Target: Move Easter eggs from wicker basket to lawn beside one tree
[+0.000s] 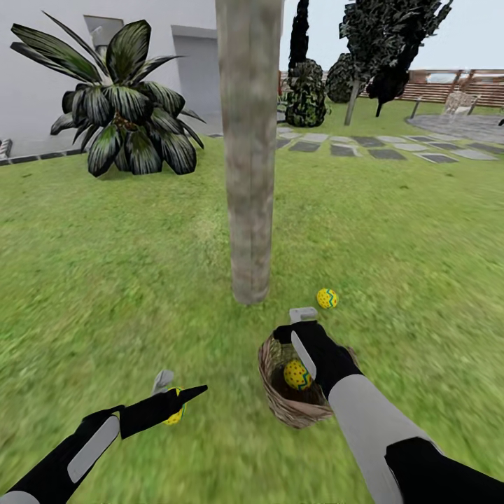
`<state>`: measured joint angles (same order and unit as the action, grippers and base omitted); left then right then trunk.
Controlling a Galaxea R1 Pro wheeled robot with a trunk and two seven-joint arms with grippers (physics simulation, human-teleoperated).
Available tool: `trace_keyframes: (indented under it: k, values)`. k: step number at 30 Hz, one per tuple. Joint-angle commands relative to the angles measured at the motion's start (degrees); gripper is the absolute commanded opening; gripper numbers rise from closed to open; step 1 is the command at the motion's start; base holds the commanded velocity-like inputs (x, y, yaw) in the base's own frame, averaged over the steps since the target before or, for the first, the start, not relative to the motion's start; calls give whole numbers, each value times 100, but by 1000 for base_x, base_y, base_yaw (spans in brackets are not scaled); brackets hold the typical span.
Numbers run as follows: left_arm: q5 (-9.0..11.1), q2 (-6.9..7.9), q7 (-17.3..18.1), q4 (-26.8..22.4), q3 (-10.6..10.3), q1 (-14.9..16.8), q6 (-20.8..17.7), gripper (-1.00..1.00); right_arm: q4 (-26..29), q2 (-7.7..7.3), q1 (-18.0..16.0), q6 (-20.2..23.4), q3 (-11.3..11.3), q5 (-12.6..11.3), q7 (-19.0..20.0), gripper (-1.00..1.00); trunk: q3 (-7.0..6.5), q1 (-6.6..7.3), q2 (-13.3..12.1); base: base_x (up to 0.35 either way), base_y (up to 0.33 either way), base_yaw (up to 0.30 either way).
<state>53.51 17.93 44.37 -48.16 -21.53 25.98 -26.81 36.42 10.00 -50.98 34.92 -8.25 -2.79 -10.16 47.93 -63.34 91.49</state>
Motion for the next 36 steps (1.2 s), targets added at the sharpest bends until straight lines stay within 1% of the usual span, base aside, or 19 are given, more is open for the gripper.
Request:
trace_keyframes:
  k: [1,8,13,14,17,18,19,23,26,29,33,34,36]
  values:
    - [1,0,1,0,0,0,0,100,-1,0,0,-1,0,-1,2,100,9,0,0,29,0,0]
    - [9,13,13,0,1,-1,-4,100,-65,-45,0,-22,10,-10,14,100,73,0,0,6,0,0]
    - [11,18,4,-1,5,0,-17,100,-236,-133,6,-62,13,-4,14,100,119,0,0,142,-119,0]
    - [10,18,7,0,3,-1,-17,100,-297,-172,7,-121,15,-3,14,100,128,0,0,235,-205,0]
    - [25,21,7,0,6,1,-18,100,-449,-350,16,-386,16,-18,14,100,156,0,0,133,-103,0]
    - [26,20,6,0,5,2,-18,100,-496,-375,16,-419,16,-19,17,100,165,0,0,40,-28,0]
    - [27,18,-14,13,2,0,-11,100,-693,-405,17,-567,8,-13,21,100,174,0,0,164,-6,0]
    - [27,10,-18,54,0,3,-2,100,-886,-404,17,-694,0,-11,23,100,211,0,0,191,-2,0]
    - [28,3,-12,61,0,2,0,100,-934,-399,28,-732,-4,-11,23,100,238,0,0,31,0,0]
    - [29,0,-6,65,0,2,0,100,-958,-363,39,-740,-9,-11,23,100,266,0,0,5,0,0]
    - [36,0,8,62,0,1,0,100,-1111,-342,51,-769,-10,-11,23,100,303,0,0,1,0,38]
    - [36,0,9,62,0,0,0,100,-1171,-342,52,-817,-10,-11,23,100,312,0,0,0,0,57]
    - [36,0,10,64,0,1,0,100,-1369,-341,52,-1055,-13,-11,23,100,330,0,0,0,0,60]
